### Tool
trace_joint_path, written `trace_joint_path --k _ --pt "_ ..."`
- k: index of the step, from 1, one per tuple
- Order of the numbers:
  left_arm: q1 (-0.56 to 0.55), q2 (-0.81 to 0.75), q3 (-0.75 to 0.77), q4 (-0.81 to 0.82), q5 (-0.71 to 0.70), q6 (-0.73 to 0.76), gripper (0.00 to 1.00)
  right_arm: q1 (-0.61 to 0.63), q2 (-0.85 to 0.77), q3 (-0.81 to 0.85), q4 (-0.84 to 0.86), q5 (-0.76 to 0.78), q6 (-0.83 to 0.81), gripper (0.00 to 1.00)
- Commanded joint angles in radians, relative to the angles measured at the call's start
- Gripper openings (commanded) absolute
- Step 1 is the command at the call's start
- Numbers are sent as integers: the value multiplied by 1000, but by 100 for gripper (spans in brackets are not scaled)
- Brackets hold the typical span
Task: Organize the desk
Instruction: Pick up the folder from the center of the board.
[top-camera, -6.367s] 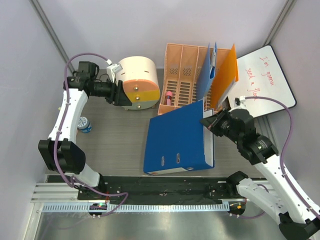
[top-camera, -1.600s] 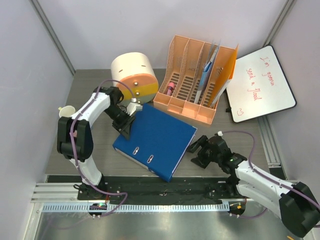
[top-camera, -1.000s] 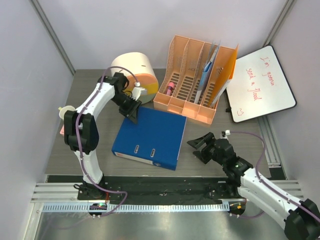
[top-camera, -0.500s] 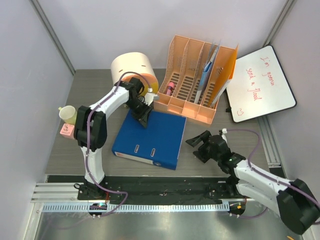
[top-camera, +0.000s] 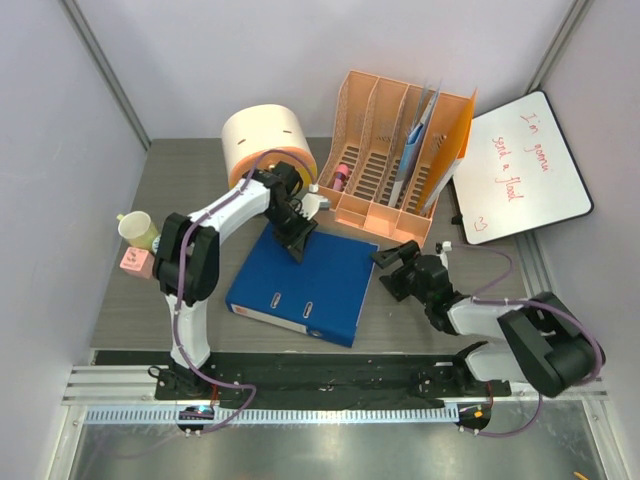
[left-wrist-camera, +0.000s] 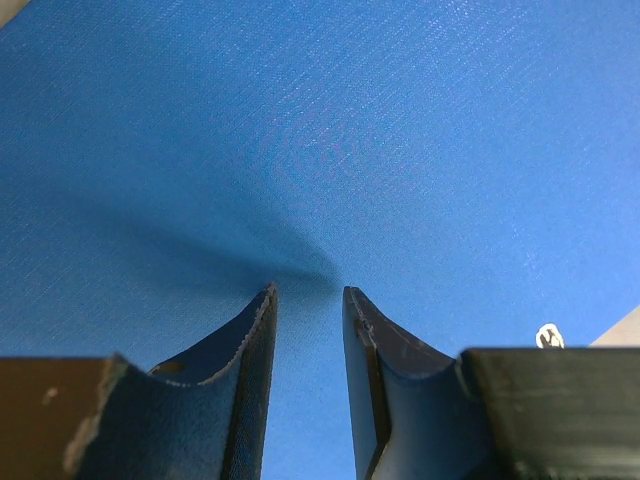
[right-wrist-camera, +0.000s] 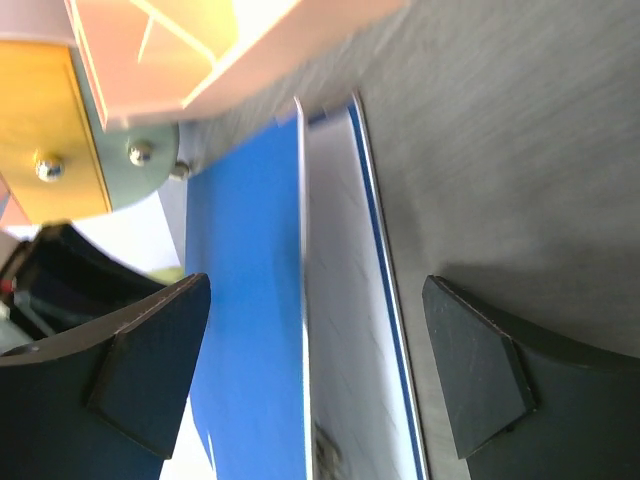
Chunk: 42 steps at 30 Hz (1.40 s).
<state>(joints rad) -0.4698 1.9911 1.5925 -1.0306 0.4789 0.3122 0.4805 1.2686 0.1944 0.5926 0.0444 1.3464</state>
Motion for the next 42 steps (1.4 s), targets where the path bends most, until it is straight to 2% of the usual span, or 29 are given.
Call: trace_joint_path --k 1,6,13,16,17,20,21,23,24,31,37,39,42 --pt "-23 11 -23 9 -11 -10 34 -14 124 69 199 -15 2 93" --pt "-27 5 -9 -2 -8 -7 34 -3 285 68 321 -78 26 100" --pt "-30 -12 -5 -5 3 -4 34 7 315 33 308 -95 -3 100" --pt "-29 -12 -12 -5 3 -2 34 9 289 46 248 -116 -38 98" --pt "-29 -12 -12 -3 3 1 34 10 284 54 209 -121 -52 97" --pt "-29 -11 -11 -3 4 1 34 10 279 79 185 -173 -88 82" --pt "-29 -11 -11 -2 4 1 34 10 278 86 182 -184 -93 67" --pt "-30 -12 -9 -2 4 1 34 12 275 88 182 -199 -96 50" --pt "-30 -12 -9 -2 3 -1 34 13 275 89 185 -204 -95 47" --pt "-30 -20 -19 1 -2 7 34 49 296 76 203 -193 -75 49" --pt "-30 -21 -31 4 -6 14 34 49 281 60 299 -230 -3 42" --pt "-30 -21 -29 1 -13 16 34 49 244 65 288 -235 17 43" --pt "-30 -23 -26 1 -10 19 34 50 118 88 150 -219 -6 44"
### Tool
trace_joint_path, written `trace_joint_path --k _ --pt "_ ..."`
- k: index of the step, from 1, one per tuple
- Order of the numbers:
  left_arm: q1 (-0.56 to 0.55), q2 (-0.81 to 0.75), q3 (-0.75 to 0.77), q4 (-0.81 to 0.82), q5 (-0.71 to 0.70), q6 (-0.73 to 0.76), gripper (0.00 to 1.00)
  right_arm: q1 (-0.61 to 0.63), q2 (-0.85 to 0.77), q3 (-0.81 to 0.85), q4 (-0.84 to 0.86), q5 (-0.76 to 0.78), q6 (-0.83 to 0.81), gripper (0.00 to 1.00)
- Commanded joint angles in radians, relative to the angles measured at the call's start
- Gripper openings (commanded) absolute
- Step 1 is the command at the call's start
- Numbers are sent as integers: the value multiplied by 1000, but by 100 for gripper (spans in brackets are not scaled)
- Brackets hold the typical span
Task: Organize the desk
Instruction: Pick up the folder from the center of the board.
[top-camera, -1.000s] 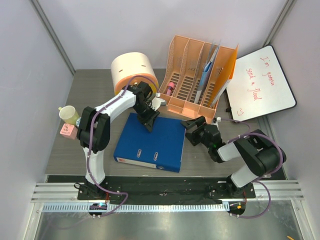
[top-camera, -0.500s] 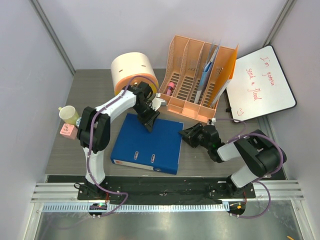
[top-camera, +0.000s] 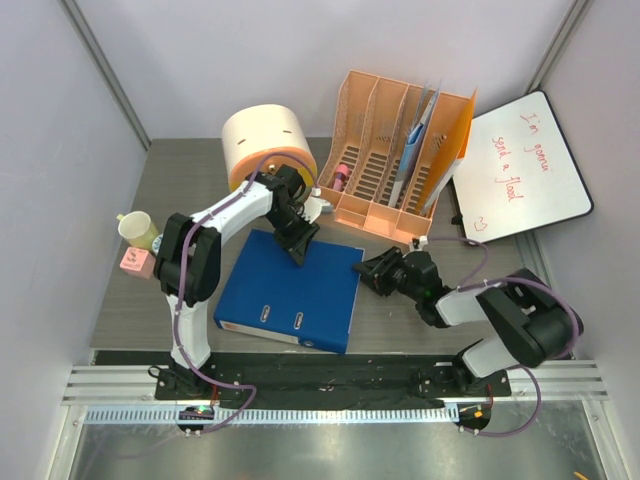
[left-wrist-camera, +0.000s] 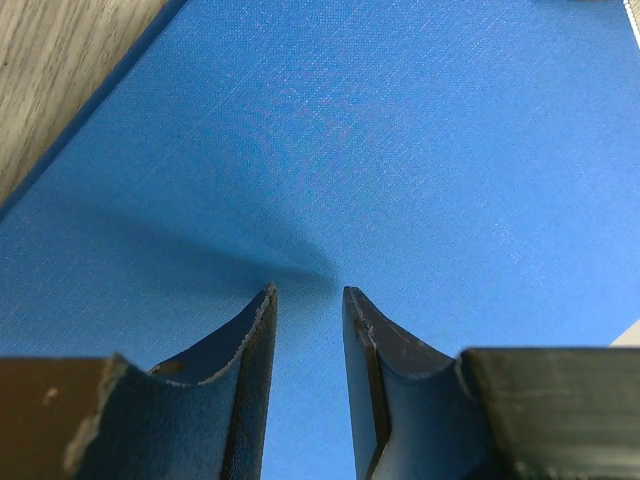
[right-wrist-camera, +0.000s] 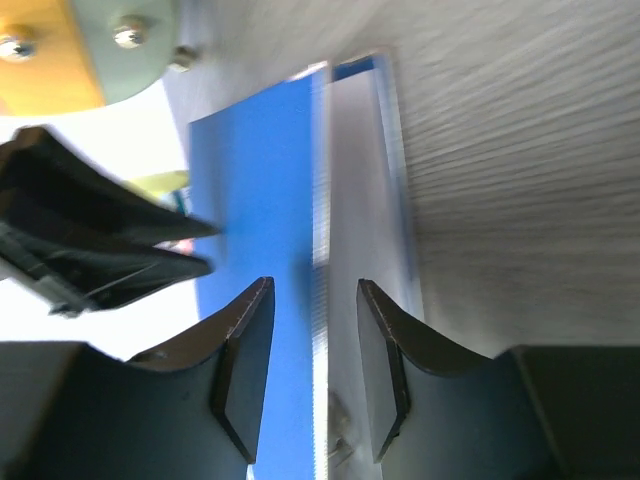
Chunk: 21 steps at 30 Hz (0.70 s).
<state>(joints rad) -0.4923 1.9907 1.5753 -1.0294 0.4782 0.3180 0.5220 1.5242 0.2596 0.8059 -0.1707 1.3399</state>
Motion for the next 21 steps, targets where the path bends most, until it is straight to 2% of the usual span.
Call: trace_joint_path --k 1,6,15,21 --pt "-8 -21 -9 0 -9 12 34 9 -183 32 -124 -1 -5 45" --pt "-8 -20 -4 -1 -3 9 34 10 -190 53 -152 -15 2 45" --pt "-8 -38 -1 -8 -23 21 34 47 95 47 180 -62 113 35" --pt "-8 -35 3 -14 -24 26 34 65 371 35 637 -95 287 27"
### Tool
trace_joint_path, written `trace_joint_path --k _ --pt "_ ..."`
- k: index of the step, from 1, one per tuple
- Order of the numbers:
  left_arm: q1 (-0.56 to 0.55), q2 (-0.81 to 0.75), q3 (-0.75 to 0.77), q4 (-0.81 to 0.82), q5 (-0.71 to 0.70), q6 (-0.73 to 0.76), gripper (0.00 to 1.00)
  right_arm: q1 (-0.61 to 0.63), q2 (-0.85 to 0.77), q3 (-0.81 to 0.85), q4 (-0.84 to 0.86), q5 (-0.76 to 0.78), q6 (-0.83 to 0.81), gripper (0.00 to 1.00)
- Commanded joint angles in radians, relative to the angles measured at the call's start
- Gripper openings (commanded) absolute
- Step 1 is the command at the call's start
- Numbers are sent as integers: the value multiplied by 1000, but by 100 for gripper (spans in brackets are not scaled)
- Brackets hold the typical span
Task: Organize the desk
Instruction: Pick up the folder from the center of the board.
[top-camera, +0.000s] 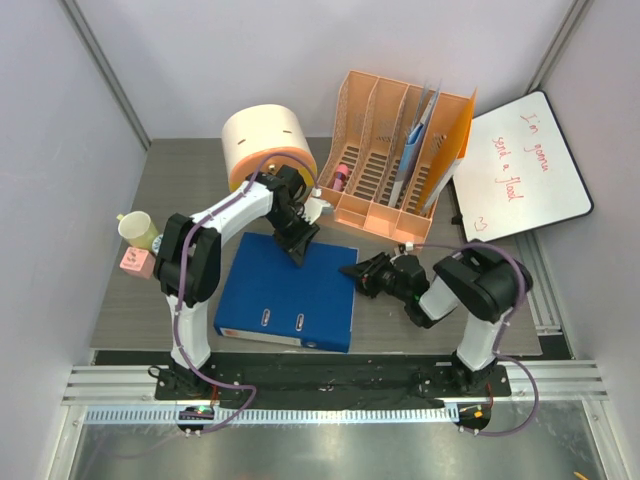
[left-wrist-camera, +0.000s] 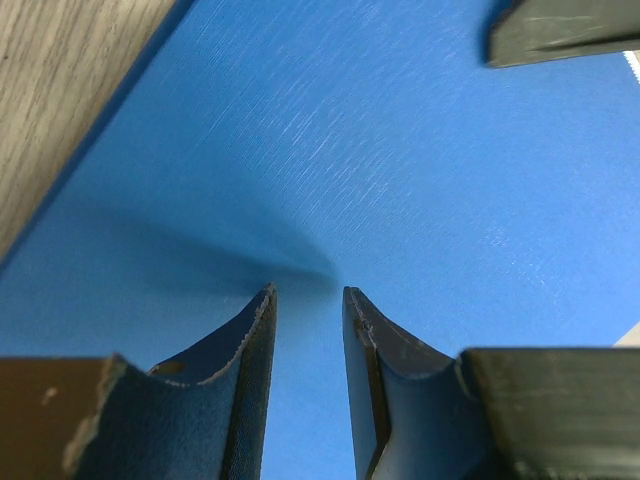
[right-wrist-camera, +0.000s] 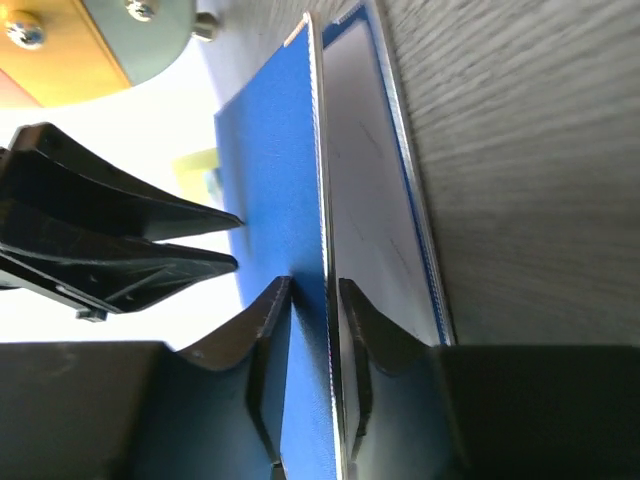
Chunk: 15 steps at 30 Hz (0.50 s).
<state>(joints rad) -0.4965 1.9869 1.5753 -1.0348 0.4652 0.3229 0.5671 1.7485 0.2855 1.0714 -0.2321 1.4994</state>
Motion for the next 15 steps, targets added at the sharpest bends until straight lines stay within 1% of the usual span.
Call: trace_joint_path --k 1,3,4,5,6,8,11,13,15 --pt "-4 -31 2 -8 -11 19 34 23 175 15 412 -36 146 26" --pt "-4 -33 -1 -7 -20 24 34 30 233 27 516 -45 197 25" --pt "-4 -34 -3 -8 -20 25 34 40 276 47 538 -49 208 25" --pt "-5 -34 -1 -11 -22 27 34 48 290 56 554 -53 217 26" --pt "-4 -36 2 -13 -25 25 34 54 301 67 567 -64 226 29" --pt "-4 -40 3 -13 -23 25 34 68 321 78 581 -65 236 28" --pt "-4 -42 12 -18 -23 22 34 68 319 67 598 -58 248 2" --pt "-4 -43 20 -22 -28 19 34 67 306 55 598 -53 252 1" --pt "3 -52 58 -40 -27 8 34 65 252 40 595 -33 248 1"
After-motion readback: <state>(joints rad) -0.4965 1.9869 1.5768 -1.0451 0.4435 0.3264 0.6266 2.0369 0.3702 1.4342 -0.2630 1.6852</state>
